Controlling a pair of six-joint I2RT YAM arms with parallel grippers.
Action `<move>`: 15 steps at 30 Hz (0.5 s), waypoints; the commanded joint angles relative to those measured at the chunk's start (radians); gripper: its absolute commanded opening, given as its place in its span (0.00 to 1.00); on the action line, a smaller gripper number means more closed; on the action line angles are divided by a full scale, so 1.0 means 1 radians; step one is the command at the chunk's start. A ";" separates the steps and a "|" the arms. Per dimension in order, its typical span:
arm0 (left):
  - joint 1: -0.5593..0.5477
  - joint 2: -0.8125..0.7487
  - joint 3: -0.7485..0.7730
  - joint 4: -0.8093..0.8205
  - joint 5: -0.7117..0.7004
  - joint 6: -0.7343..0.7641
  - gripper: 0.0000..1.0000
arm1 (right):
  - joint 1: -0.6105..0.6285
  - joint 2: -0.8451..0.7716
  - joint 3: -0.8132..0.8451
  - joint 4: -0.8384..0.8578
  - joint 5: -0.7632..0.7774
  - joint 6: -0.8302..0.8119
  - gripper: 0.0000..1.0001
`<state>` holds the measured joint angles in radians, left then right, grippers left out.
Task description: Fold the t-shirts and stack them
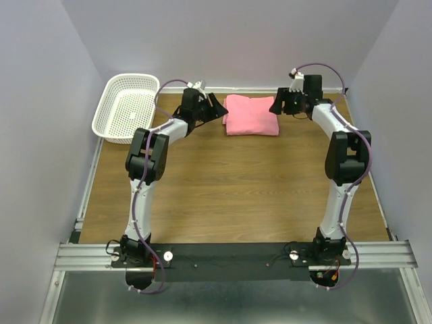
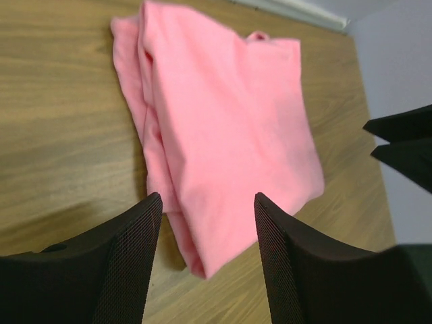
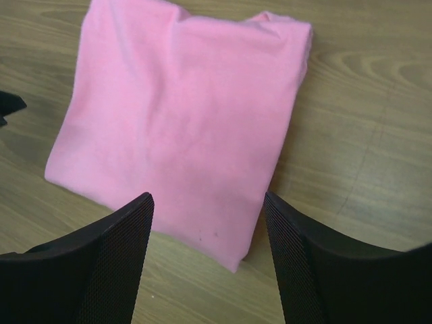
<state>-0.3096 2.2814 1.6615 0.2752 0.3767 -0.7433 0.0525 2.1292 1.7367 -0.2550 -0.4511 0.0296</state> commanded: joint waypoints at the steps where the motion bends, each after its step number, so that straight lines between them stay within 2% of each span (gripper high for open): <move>1: -0.023 0.038 0.035 -0.111 0.007 0.103 0.65 | -0.010 0.037 -0.039 0.000 0.046 0.127 0.74; 7: -0.039 0.110 0.095 -0.175 0.021 0.125 0.66 | -0.013 0.072 -0.042 0.000 0.049 0.167 0.75; 9: -0.042 0.130 0.130 -0.200 0.027 0.130 0.66 | -0.014 0.098 -0.032 -0.006 0.077 0.225 0.75; 15: -0.062 0.191 0.199 -0.215 0.125 0.125 0.64 | -0.017 0.136 -0.042 -0.012 0.046 0.283 0.76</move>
<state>-0.3527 2.4332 1.8194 0.1040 0.4168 -0.6392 0.0437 2.2288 1.7058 -0.2562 -0.4191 0.2470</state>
